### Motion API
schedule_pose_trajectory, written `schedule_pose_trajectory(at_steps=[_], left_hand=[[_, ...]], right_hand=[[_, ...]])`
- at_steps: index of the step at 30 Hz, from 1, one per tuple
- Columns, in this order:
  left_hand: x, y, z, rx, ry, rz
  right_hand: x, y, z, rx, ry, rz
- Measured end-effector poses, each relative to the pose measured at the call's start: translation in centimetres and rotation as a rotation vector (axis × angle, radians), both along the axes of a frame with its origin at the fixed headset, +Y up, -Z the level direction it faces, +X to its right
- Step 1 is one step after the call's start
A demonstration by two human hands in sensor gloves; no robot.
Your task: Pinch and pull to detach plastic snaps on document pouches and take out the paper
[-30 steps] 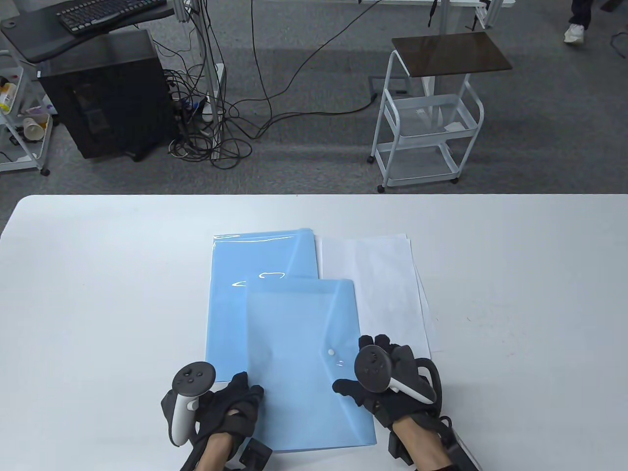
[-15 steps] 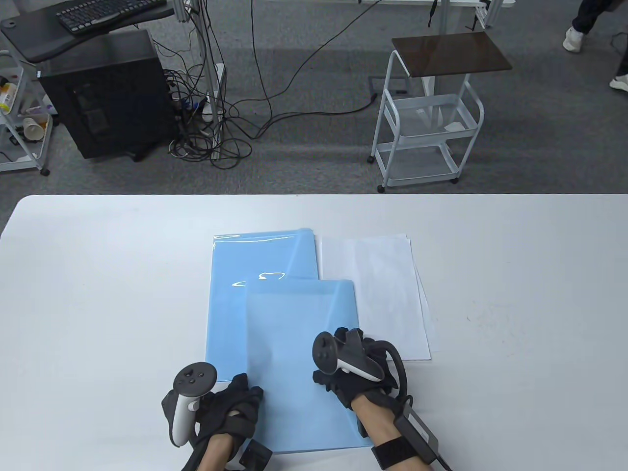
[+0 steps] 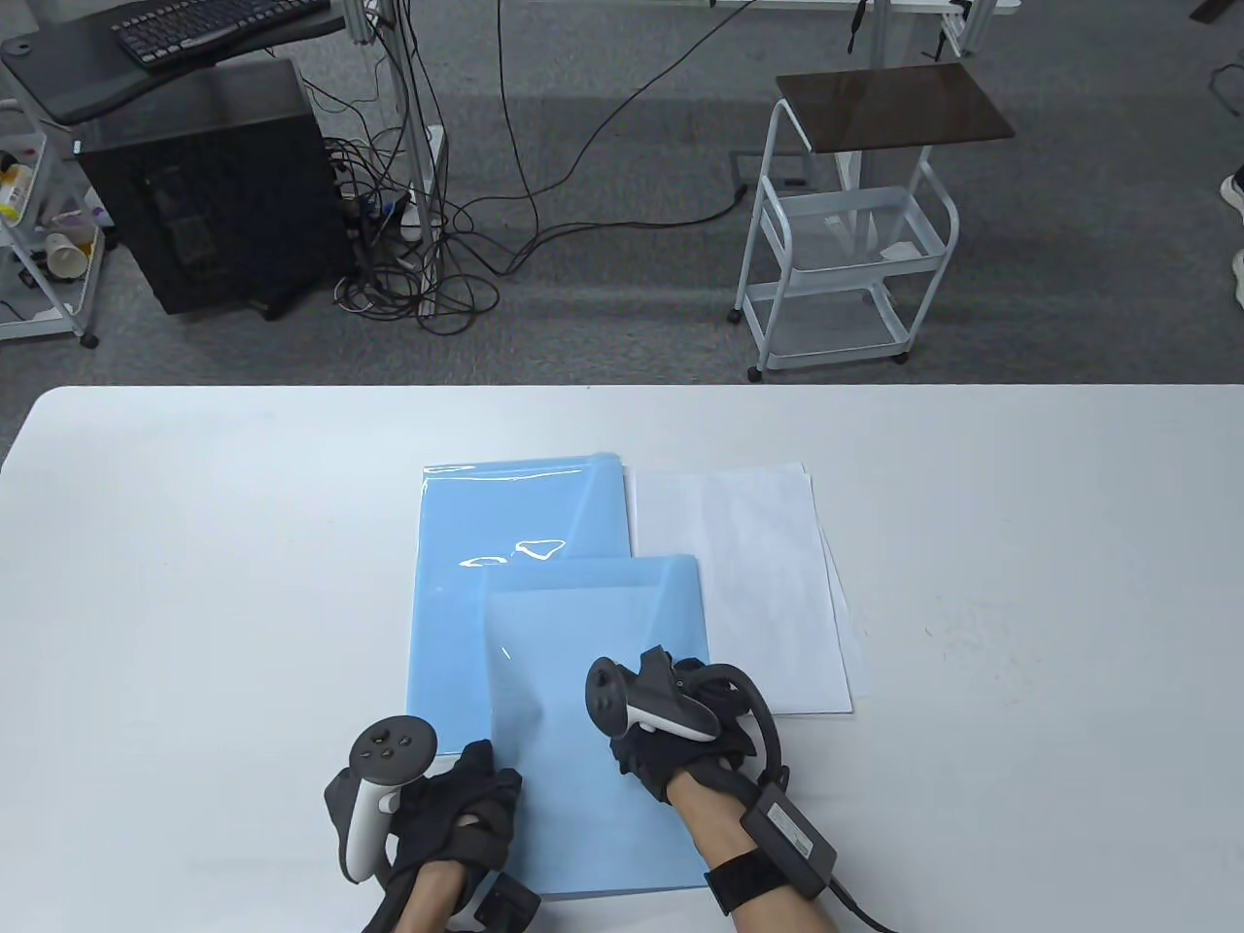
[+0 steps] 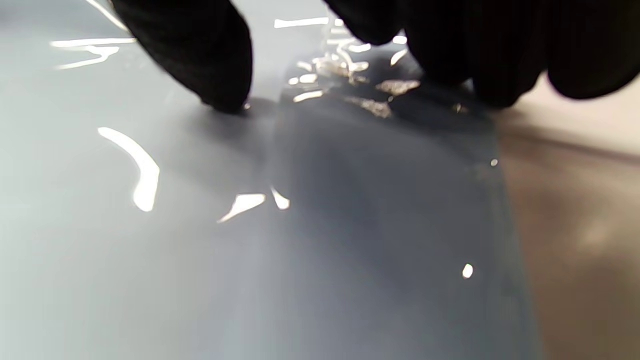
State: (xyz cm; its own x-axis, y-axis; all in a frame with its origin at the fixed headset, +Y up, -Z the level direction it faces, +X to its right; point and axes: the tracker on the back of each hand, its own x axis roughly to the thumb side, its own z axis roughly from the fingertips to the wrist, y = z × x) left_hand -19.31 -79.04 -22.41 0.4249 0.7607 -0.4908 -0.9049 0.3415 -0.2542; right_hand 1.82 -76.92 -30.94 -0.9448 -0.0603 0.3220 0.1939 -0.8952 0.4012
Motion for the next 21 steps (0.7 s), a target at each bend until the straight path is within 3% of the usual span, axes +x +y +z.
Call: schedule_pose_trajectory(at_steps=[5, 11, 17, 21], left_hand=[[0.0, 0.0, 0.0, 0.0, -0.002, -0.002], [0.1, 0.0, 0.0, 0.0, -0.002, -0.003], [0.1, 0.0, 0.0, 0.002, -0.005, -0.007], [0.0, 0.0, 0.0, 0.002, -0.007, -0.007]], right_hand=[[-0.5, -0.3, 0.0, 0.033, 0.006, 0.03], [-2.5, -1.9, 0.6, 0.13, 0.078, 0.214], [-2.5, -2.1, 0.2, 0.23, 0.074, 0.223], [-2.4, -1.9, 0.2, 0.233, 0.068, 0.207]])
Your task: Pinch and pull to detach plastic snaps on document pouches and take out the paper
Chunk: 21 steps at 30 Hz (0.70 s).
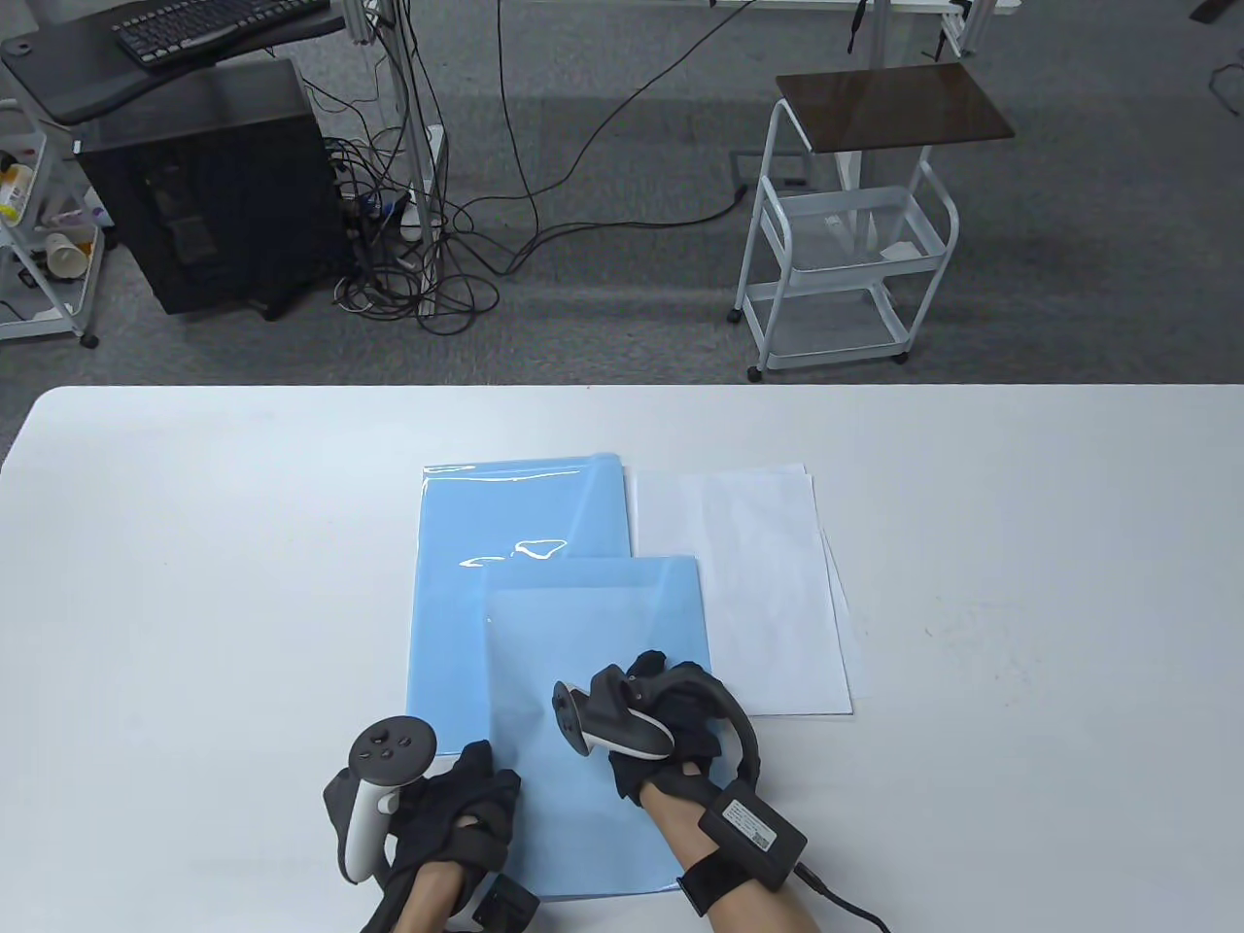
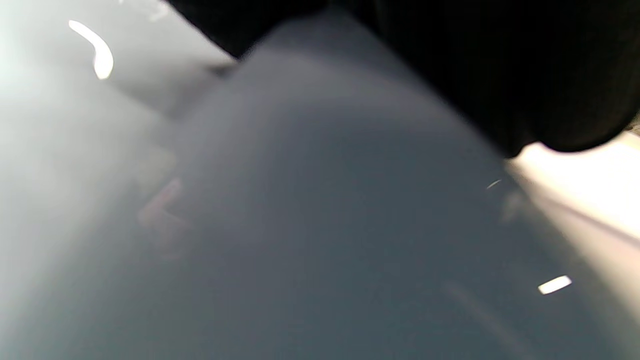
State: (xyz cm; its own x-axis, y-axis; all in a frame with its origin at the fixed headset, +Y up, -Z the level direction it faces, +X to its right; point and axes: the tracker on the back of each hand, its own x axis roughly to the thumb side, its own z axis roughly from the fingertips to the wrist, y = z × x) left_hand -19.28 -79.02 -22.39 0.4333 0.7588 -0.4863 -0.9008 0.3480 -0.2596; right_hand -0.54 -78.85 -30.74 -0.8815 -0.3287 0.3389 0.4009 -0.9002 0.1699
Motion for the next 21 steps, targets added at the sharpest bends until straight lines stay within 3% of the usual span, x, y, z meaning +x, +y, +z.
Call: schedule_pose_trajectory(at_steps=[11, 14, 21], left_hand=[[0.1, 0.0, 0.0, 0.006, -0.005, -0.012], [0.1, 0.0, 0.0, 0.006, -0.006, -0.013], [0.1, 0.0, -0.1, 0.005, -0.007, -0.013]], right_hand=[[-0.4, -0.2, 0.0, 0.044, 0.092, 0.057], [-0.2, 0.2, -0.2, -0.053, 0.058, 0.099], [0.5, 0.9, -0.1, -0.043, 0.043, 0.02]])
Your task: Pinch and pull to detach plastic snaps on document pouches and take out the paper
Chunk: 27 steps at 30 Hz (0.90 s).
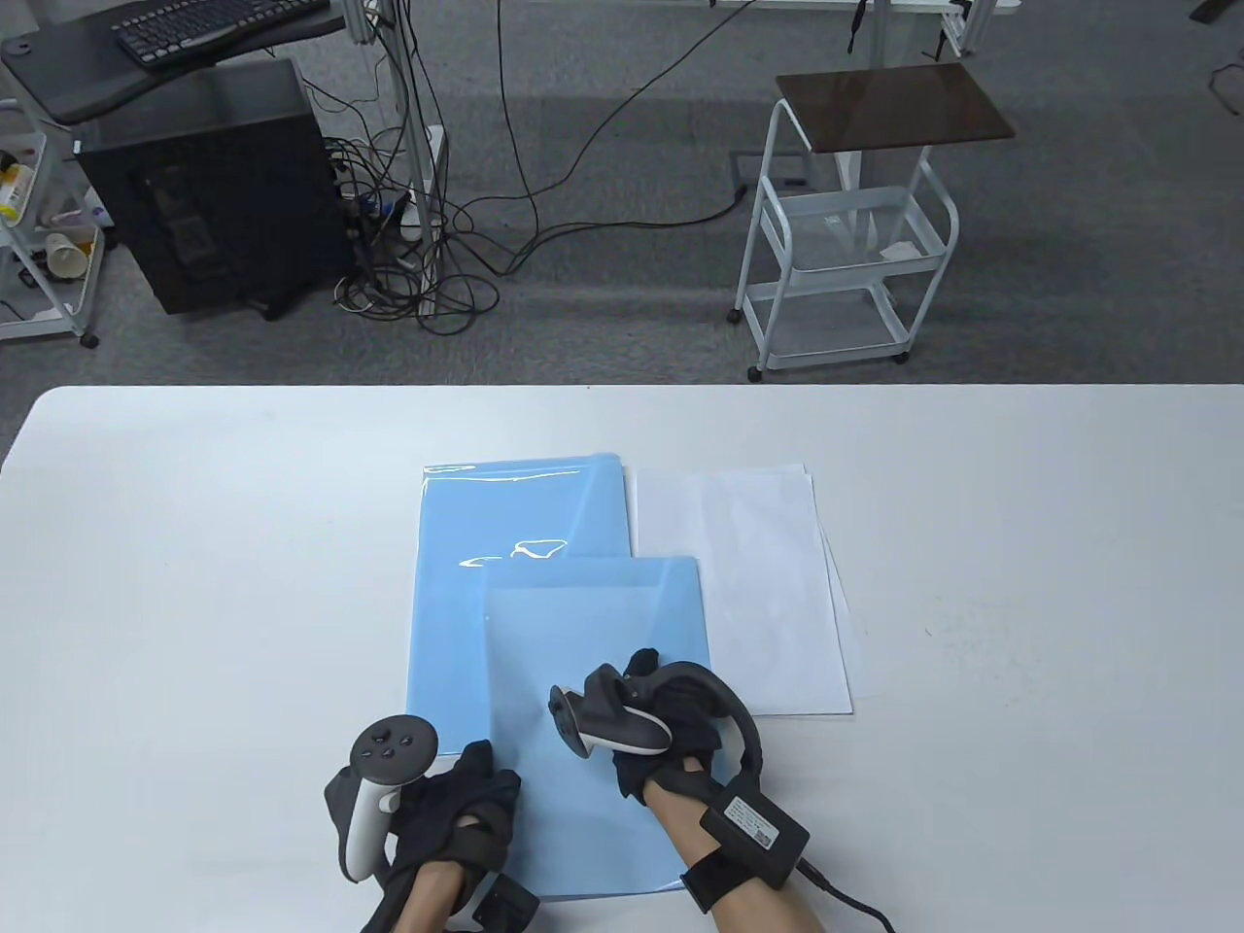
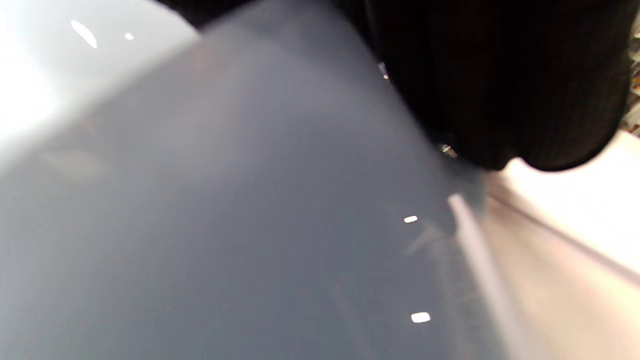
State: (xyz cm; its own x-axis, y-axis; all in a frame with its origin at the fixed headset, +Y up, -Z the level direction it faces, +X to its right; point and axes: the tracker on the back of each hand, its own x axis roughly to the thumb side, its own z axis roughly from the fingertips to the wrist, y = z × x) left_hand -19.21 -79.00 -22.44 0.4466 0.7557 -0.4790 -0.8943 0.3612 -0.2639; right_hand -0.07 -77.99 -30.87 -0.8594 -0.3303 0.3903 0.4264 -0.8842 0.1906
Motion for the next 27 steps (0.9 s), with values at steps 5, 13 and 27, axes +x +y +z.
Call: schedule_pose_trajectory(at_steps=[5, 13, 27], left_hand=[[0.0, 0.0, 0.0, -0.001, 0.001, -0.001], [0.0, 0.0, 0.0, -0.002, 0.0, -0.006], [0.2, 0.2, 0.1, 0.0, 0.001, -0.053]], right_hand=[[0.3, 0.2, -0.1, -0.036, -0.004, -0.056], [-0.8, -0.6, -0.1, 0.054, 0.034, -0.019], [1.6, 1.1, -1.0, 0.119, -0.053, -0.162]])
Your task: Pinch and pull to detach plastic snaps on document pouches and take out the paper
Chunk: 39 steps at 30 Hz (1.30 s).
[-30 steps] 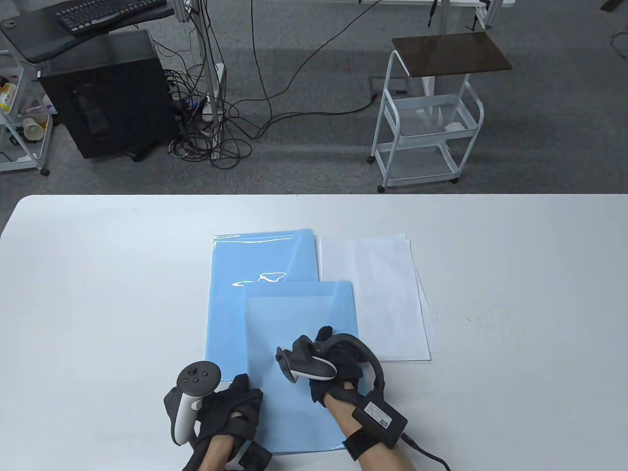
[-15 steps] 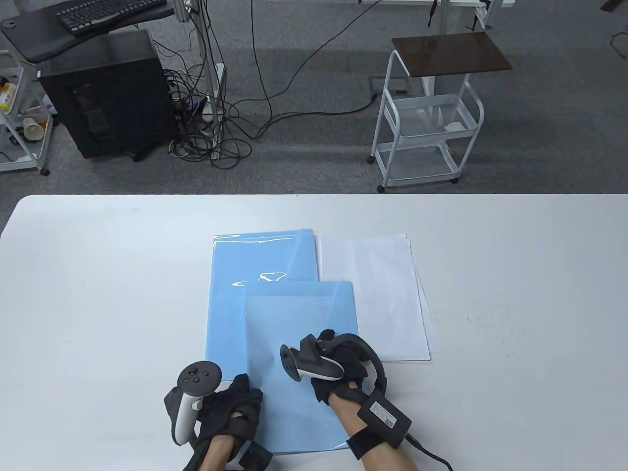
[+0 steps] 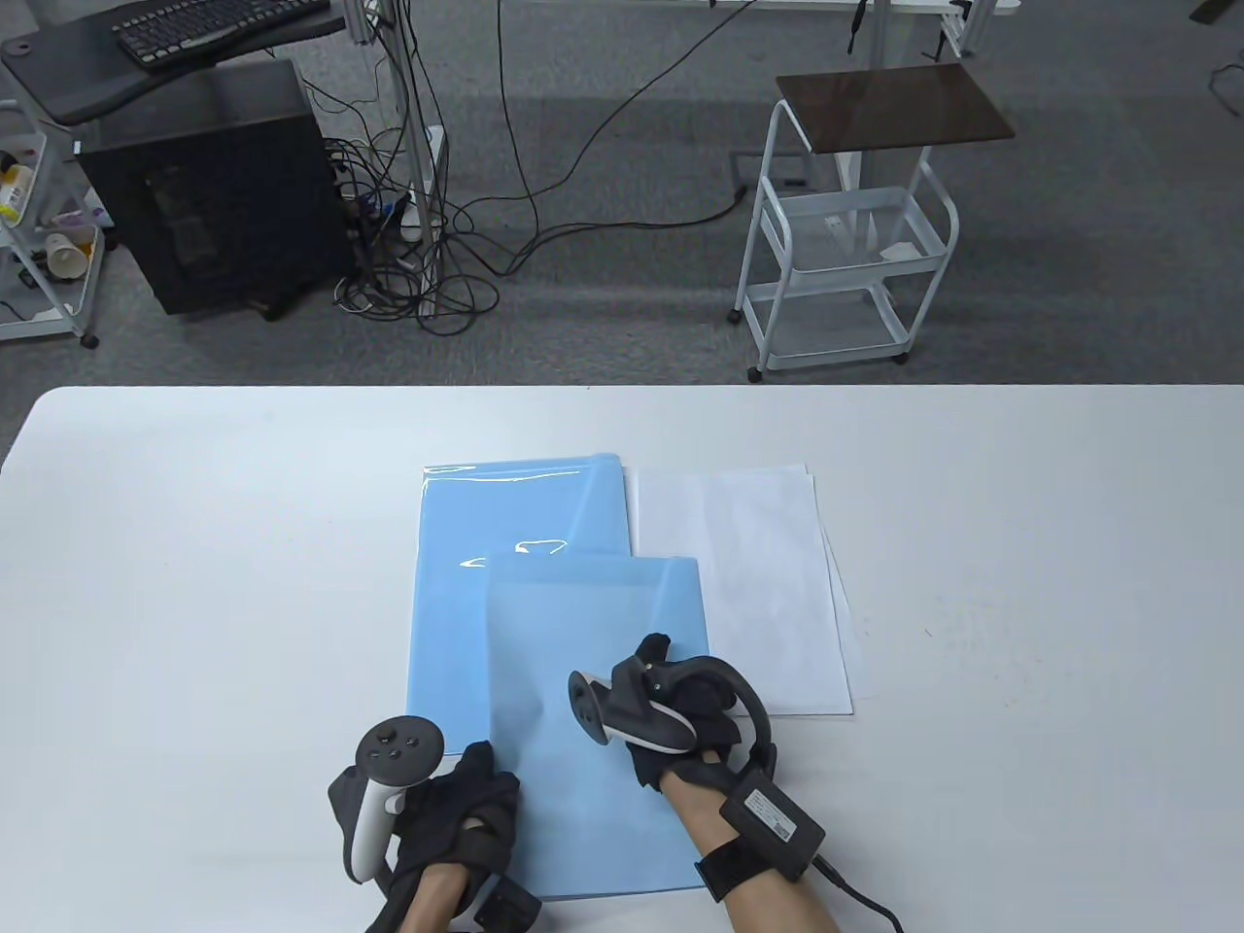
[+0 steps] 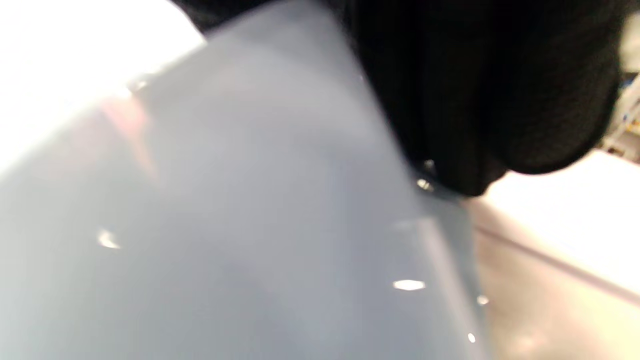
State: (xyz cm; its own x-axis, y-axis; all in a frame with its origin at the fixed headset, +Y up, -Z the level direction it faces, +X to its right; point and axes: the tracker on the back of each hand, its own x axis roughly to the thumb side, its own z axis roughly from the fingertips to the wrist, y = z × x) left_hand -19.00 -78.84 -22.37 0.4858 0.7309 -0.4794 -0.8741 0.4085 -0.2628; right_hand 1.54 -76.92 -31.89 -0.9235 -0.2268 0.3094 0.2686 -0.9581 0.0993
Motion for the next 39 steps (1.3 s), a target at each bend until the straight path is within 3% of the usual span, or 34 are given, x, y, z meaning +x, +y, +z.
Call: schedule_pose_trajectory(at_steps=[4, 9, 13, 18, 21, 23, 27, 30, 34, 39], left_hand=[[0.0, 0.0, 0.0, 0.001, 0.0, 0.005], [0.0, 0.0, 0.0, 0.001, 0.004, 0.012], [0.0, 0.0, 0.1, 0.0, 0.009, 0.016], [-0.1, 0.0, 0.1, -0.003, 0.014, 0.021], [-0.1, 0.0, 0.1, -0.003, 0.015, 0.022], [-0.1, 0.0, 0.1, -0.002, 0.015, 0.02], [-0.1, 0.0, 0.1, -0.001, 0.017, 0.02], [-0.1, -0.1, 0.1, 0.001, 0.017, 0.018], [-0.1, -0.1, 0.1, 0.0, 0.016, 0.031], [-0.1, -0.1, 0.3, -0.011, 0.021, 0.116]], right_hand=[[2.3, 2.1, 0.3, -0.038, -0.029, -0.188], [3.9, 3.8, 1.6, 0.069, 0.073, -0.053], [4.9, 3.5, 2.4, 0.056, 0.174, 0.049], [5.8, 3.1, 3.5, 0.147, 0.372, 0.205], [6.3, 3.2, 4.0, 0.161, 0.457, 0.154], [6.8, 3.5, 3.8, 0.11, 0.407, 0.066], [8.3, 4.6, 3.0, -0.028, 0.151, -0.222], [9.7, 5.0, 2.8, -0.236, -0.069, -0.383], [10.5, 4.0, 2.9, -0.401, -0.208, -0.577], [10.3, 1.7, 2.4, -0.388, -0.255, -0.603]])
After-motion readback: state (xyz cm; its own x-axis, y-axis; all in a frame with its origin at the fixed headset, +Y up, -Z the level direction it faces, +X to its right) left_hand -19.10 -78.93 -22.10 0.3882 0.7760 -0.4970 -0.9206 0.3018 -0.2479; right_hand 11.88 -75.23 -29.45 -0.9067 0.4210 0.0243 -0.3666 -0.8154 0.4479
